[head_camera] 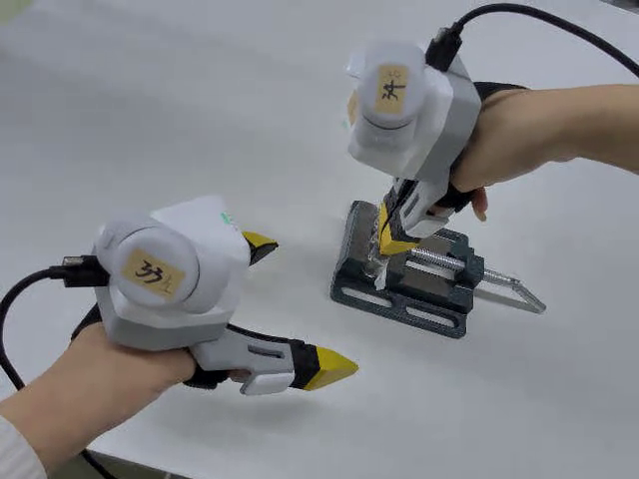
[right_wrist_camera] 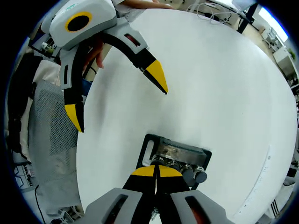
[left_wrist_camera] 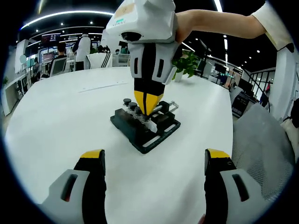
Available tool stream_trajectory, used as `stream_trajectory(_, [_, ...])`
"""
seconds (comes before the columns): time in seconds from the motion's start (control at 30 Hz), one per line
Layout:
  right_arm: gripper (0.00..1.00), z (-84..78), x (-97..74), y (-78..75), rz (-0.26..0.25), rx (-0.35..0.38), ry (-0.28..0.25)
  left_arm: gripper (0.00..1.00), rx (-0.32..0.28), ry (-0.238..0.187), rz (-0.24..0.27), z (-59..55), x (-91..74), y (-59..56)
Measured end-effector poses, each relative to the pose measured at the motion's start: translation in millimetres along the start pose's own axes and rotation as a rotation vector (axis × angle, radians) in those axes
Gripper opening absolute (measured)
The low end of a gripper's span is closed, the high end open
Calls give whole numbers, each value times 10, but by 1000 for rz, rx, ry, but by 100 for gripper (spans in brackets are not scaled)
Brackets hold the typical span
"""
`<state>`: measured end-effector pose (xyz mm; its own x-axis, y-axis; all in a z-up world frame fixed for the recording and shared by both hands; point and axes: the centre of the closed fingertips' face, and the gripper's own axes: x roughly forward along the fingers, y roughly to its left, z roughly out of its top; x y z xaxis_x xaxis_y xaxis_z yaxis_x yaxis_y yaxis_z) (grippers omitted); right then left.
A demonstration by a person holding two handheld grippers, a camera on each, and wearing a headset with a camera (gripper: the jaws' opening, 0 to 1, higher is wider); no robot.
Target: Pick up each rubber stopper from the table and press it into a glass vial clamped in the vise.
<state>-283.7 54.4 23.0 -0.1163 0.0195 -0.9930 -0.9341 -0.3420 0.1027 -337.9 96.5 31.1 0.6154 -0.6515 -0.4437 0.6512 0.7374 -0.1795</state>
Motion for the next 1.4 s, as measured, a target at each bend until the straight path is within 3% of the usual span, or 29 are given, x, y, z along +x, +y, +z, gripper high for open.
stream_trajectory(0.17, [0,-28,-22,4,4,-9,-28,86,15,-2,9,98,-36,3])
stream_trajectory(0.63, [0,-25,-52,-4,-25,13,-135,87,30,7,32,176,-86,-7])
stream_trajectory(0.8, [0,-18,-76,10,-37,30,-176,87,37,5,40,221,-93,-10])
stream_trajectory(0.97, [0,-3,-99,23,-55,86,-251,87,37,4,46,244,-99,0])
stream_trajectory(1.07, [5,-71,-91,75,-75,91,-268,87,35,3,47,249,-106,4])
stream_trajectory(1.2, [12,-82,-93,133,-111,181,-384,87,39,3,47,244,-126,-9])
stream_trajectory(1.4, [25,-191,-78,312,-176,296,-511,87,41,-5,55,234,-173,8])
